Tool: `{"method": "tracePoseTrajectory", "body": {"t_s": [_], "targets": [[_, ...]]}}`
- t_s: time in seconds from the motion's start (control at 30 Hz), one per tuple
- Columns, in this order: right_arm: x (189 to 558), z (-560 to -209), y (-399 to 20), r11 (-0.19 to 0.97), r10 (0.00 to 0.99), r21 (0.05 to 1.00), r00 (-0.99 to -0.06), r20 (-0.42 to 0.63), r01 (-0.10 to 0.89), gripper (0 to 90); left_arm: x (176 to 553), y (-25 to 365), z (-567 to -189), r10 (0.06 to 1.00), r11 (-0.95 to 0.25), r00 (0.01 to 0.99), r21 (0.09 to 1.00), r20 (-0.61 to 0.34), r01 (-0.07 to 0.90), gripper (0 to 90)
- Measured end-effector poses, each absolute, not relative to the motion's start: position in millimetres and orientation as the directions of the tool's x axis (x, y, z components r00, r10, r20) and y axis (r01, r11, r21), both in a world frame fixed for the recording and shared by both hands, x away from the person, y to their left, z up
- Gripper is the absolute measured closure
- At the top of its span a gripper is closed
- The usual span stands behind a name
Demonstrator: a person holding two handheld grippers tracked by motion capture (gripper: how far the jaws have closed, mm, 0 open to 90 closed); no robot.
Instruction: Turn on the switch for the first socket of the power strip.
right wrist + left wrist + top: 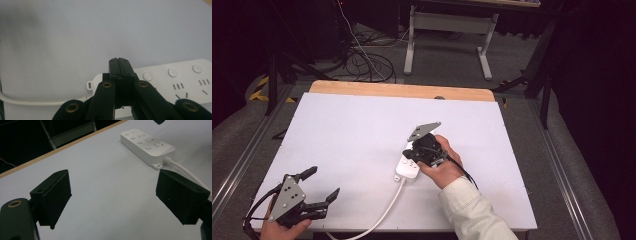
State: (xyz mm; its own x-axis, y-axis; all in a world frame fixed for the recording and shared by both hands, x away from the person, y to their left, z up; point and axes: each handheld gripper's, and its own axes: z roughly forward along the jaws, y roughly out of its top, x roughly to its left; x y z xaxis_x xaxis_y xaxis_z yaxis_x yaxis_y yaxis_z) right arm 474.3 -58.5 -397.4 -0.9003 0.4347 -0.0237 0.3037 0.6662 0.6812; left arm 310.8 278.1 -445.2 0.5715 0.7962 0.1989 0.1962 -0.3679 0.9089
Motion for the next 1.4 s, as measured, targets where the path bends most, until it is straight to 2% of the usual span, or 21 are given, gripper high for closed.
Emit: {"method": "tracePoseTrajectory", "body": {"t_s": [0.63, 1.4], "targets": [[490, -426, -44, 0.701, 0.460, 0.623, -0.888, -0.022, 0.348, 90.0, 311, 278, -445, 0.796, -0.367, 0.572, 0.909, 0.197, 0.198, 13.5], [491, -439, -39, 0.719, 0.474, 0.593, -0.880, -0.037, 0.363, 90.0, 311, 278, -446, 0.796, -0.367, 0.573, 0.908, 0.194, 0.202, 13.4]]}}
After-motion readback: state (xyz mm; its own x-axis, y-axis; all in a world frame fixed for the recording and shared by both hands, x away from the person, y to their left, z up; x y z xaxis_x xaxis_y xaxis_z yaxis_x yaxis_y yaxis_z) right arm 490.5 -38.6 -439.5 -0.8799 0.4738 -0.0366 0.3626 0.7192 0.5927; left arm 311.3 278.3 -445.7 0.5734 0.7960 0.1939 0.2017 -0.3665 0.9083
